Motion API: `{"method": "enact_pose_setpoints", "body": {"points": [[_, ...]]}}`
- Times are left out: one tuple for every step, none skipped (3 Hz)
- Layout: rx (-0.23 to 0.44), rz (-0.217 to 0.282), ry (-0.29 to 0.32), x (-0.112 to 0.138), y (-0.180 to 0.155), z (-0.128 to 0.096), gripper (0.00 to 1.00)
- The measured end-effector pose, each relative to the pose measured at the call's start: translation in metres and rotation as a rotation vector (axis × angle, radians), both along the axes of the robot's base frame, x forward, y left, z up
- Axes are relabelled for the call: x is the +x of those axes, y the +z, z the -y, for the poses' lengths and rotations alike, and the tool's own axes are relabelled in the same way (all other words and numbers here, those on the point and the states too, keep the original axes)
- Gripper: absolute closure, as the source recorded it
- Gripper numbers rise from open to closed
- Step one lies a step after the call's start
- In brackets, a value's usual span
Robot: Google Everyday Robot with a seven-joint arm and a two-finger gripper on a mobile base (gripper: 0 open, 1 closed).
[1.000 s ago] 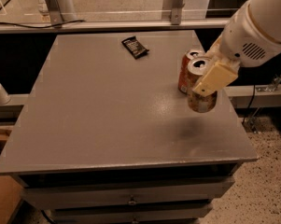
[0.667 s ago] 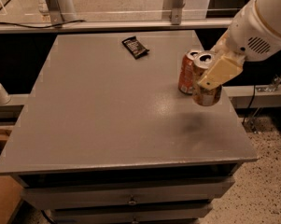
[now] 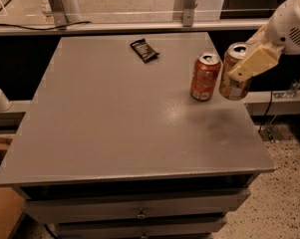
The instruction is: Move orange can near coke can
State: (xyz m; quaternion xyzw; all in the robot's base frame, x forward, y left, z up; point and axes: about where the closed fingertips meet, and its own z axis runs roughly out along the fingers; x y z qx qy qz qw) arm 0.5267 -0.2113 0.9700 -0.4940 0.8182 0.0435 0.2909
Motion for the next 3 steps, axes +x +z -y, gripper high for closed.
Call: {"method": "enact_pose_setpoints", "body": {"points": [[0.05,-0.013,-0.017,0.01,-0.013,0.009,1.0],[0.059,-0.017,-0.01,0.014,-0.022,0.011,1.0],[0.063,-0.023,-0.016,0.016,-0.032,0.02,1.0]]}}
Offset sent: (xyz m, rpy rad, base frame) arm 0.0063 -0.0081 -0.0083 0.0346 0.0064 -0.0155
